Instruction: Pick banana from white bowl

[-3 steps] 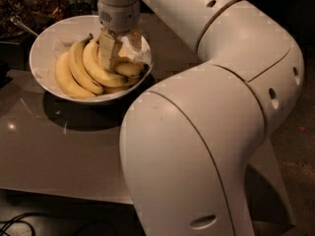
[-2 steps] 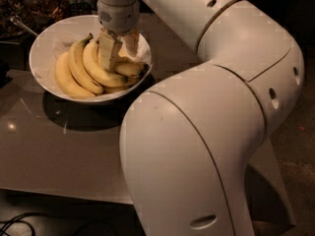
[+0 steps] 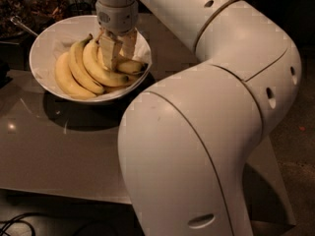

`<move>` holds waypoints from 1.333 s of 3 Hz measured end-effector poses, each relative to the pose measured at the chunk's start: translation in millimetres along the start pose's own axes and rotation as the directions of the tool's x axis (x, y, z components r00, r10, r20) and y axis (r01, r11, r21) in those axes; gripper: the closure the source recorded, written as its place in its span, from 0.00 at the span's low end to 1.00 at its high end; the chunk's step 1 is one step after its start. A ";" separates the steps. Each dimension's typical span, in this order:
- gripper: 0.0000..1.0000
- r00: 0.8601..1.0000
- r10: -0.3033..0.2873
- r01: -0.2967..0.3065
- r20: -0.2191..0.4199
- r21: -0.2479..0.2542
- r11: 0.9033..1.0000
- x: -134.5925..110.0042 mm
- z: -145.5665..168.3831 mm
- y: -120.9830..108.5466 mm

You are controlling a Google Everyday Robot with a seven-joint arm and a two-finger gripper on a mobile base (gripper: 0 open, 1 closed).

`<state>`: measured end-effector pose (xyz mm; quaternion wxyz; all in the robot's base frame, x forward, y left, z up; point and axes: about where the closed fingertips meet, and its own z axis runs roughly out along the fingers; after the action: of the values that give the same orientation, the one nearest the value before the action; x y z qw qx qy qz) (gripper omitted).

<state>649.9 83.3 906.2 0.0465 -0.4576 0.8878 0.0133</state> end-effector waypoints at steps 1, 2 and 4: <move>1.00 0.998 -0.027 0.025 0.057 0.042 0.999 -3.6 -12.5 4.0; 1.00 0.993 -0.060 0.053 0.098 0.072 0.996 1.2 -25.5 12.5; 1.00 0.975 -0.157 0.148 0.160 0.069 0.987 14.5 -42.9 26.6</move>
Offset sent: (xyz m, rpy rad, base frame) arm -0.0378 -0.0049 0.0394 0.0288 -0.1432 0.0829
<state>616.9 84.2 947.0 0.1336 -0.5202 0.8432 0.0220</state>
